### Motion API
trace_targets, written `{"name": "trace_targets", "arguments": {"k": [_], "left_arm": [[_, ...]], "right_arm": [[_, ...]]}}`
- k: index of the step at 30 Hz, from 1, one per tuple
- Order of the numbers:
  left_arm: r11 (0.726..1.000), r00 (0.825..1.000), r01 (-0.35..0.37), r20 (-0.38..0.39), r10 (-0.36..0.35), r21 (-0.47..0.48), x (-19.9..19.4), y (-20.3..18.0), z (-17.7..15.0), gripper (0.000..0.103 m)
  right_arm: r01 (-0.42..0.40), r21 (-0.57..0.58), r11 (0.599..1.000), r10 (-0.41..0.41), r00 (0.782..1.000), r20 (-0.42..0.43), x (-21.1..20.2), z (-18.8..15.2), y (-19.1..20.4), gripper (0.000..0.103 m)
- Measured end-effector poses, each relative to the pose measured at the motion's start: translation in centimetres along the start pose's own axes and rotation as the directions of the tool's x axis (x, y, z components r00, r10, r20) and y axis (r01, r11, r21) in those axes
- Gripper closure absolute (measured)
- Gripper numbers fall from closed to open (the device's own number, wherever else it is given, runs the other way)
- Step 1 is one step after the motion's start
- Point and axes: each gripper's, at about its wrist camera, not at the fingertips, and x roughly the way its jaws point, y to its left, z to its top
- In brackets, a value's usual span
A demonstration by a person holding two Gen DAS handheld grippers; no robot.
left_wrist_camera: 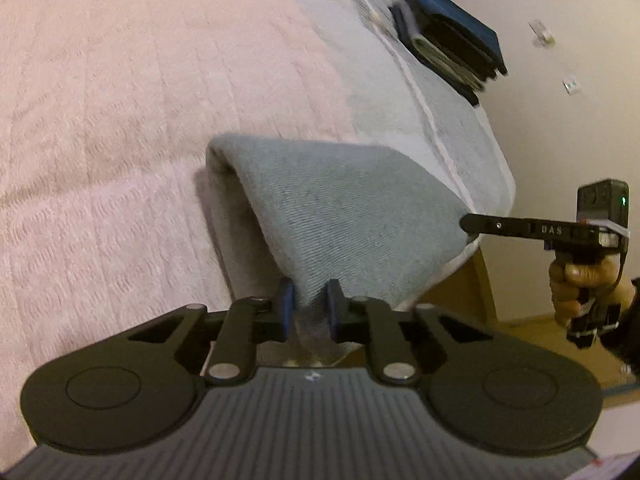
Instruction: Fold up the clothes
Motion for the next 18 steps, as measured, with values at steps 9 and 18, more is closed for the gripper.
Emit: {"name": "trace_targets", "arguments": {"k": [9,18], "left_arm": [[0.998,1.000,-0.019,-0.013,0.018,-0.053,1.0,1.5,-1.7,0.091],[0.996,0.998,-0.061,-0.019,0.060,-0.063,3.9,2.9,-3.7,0.086]], "right_arm": [[0.014,0.031,0.999,-0.013,1.000,-0.016,0.6,-3.1,-0.3,0.103],[0.074,0.026,0.997,-0.071,0.993,-0.091,4.8,-4.0,-1.5,0.103]]}}
